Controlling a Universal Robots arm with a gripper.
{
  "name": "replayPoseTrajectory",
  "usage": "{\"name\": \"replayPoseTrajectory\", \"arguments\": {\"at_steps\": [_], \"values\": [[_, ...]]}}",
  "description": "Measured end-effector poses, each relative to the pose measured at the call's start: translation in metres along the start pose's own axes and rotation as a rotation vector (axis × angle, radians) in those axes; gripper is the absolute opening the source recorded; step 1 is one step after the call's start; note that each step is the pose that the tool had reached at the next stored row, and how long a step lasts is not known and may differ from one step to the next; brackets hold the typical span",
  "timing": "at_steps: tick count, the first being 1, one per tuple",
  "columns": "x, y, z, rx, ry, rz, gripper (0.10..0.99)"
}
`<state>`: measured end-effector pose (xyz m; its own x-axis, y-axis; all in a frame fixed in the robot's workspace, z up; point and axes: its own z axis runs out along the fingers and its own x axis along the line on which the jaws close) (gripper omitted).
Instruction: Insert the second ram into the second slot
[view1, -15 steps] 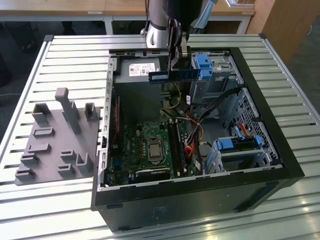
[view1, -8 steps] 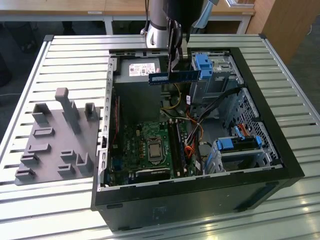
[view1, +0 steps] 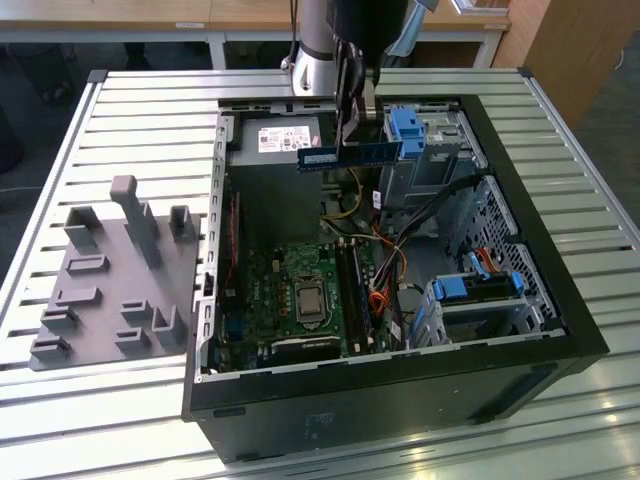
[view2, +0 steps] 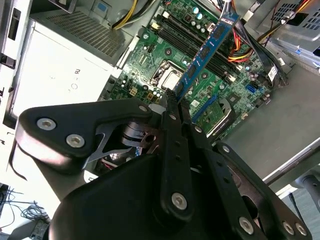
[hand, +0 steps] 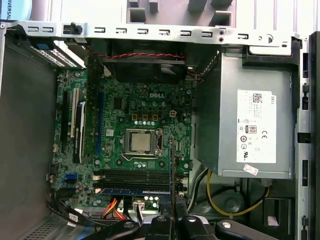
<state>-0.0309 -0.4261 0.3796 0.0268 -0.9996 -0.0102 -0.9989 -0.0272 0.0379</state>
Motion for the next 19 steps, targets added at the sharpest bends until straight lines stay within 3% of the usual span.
{"name": "replayPoseTrajectory", "arguments": {"at_steps": [19], "values": [[0.0087, 0.0002, -0.0001, 0.000, 0.0003, 0.000, 0.137]]}}
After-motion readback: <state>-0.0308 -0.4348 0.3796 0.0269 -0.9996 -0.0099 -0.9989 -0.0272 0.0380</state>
